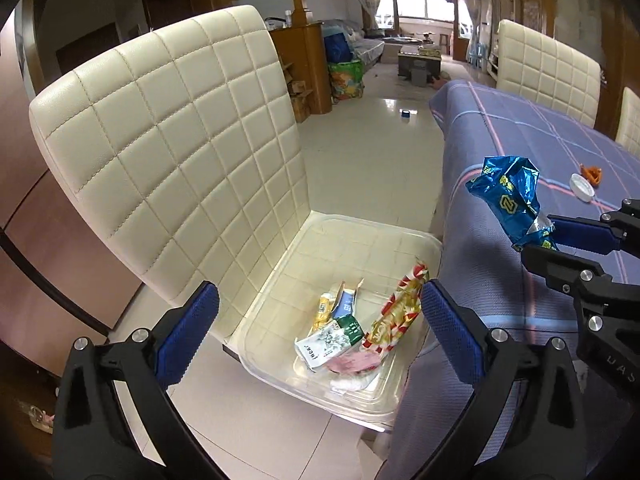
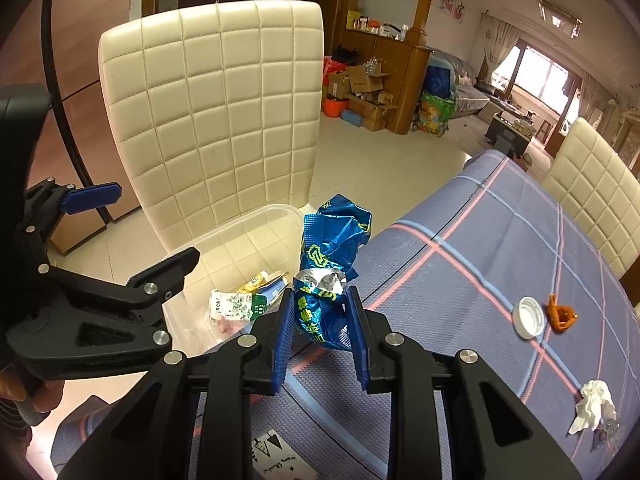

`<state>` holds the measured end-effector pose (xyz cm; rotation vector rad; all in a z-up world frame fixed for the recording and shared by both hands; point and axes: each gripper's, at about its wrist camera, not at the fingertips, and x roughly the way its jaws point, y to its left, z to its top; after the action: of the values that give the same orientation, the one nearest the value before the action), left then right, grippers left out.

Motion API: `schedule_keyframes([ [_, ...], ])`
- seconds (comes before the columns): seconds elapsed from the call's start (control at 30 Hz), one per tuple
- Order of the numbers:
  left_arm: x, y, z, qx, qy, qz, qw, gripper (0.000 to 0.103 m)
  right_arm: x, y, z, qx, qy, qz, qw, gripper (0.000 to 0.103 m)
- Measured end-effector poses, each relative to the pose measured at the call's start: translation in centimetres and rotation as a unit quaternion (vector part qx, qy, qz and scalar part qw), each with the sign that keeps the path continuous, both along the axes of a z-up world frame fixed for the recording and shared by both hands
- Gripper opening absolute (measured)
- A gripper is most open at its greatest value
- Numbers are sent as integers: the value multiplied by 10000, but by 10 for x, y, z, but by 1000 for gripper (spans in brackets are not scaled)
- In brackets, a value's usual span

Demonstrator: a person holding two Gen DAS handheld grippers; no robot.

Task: Collect trash
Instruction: 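Carry both items over the clear bin and open both tools to drop them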

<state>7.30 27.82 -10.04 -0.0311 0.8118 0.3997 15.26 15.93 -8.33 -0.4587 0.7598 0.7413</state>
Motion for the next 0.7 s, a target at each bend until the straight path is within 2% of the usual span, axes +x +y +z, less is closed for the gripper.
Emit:
schedule_keyframes([
  [0.43, -16, 18, -7, -189, -1, 320, 9993, 100, -4, 13, -6, -3, -1, 242, 9997, 28],
  [0.5, -17, 18, -6, -190, -2, 327, 9993, 99, -4, 12, -4, 43, -6, 238, 9997, 31],
  [0.53, -18, 17, -7, -198, -5, 321, 9993, 100, -4, 10, -3, 44, -35, 198, 9998, 39],
  [0.57, -18, 16, -6, -212, -8, 305, 9993, 99, -3, 9, -3, 38, -35, 172, 9998, 55],
  [0.6, -17, 15, -5, -218, -10, 289, 9993, 99, -3, 6, -1, 70, -34, 120, 9999, 60],
  [0.7, -16, 9, -2, -195, -17, 211, 9996, 100, -3, -4, 4, 162, -115, -3, 9998, 60],
])
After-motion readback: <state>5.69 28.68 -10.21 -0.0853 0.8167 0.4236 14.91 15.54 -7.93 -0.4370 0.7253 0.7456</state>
